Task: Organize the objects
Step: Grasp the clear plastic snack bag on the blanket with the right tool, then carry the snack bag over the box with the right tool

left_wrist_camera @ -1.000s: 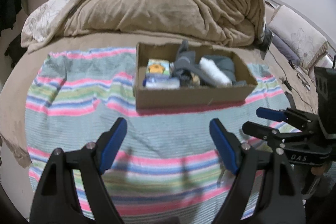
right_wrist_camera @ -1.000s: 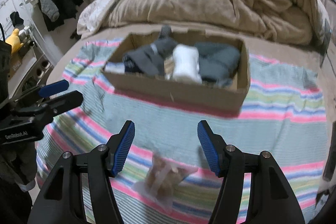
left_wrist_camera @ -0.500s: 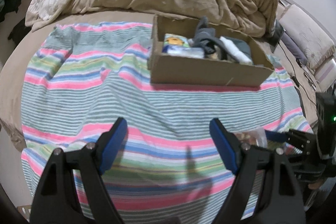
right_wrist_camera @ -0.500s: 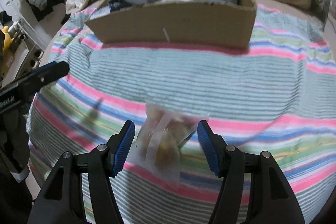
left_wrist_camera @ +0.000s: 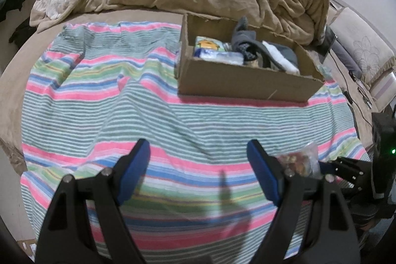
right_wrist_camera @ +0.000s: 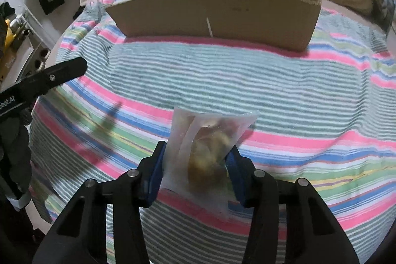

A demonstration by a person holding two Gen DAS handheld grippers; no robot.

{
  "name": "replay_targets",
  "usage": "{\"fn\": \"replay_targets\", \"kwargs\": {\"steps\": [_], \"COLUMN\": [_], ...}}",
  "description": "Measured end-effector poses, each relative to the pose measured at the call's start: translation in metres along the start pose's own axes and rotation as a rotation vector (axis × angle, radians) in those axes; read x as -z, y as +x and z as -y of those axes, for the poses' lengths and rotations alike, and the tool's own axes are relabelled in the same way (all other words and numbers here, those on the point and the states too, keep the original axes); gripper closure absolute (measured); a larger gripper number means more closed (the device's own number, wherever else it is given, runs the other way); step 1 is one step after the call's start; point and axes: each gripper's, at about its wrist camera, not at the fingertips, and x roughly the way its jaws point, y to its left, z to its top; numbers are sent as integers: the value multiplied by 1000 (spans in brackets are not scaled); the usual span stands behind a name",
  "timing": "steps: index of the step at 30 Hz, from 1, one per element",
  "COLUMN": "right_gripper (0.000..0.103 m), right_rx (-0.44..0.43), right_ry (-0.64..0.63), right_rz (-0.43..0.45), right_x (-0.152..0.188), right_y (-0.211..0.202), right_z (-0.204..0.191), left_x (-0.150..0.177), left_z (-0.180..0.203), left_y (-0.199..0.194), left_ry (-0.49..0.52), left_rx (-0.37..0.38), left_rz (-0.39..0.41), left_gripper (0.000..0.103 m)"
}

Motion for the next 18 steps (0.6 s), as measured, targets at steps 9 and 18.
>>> {"fn": "replay_targets", "kwargs": {"steps": [9,18], "right_gripper": [54,53], "right_rx": [67,110], "right_ry": [-23,-10], "right_rz": [122,214], "right_x": [-23,-46], "right_y": [-39,-62], "right_z": [2,18], "left_x": [-19,-40], "left_z": [10,24], "left_y": [-12,-17], "left_ry": [24,55], "left_rx": [12,16], "left_rz": [51,87], "left_gripper": [21,21]}}
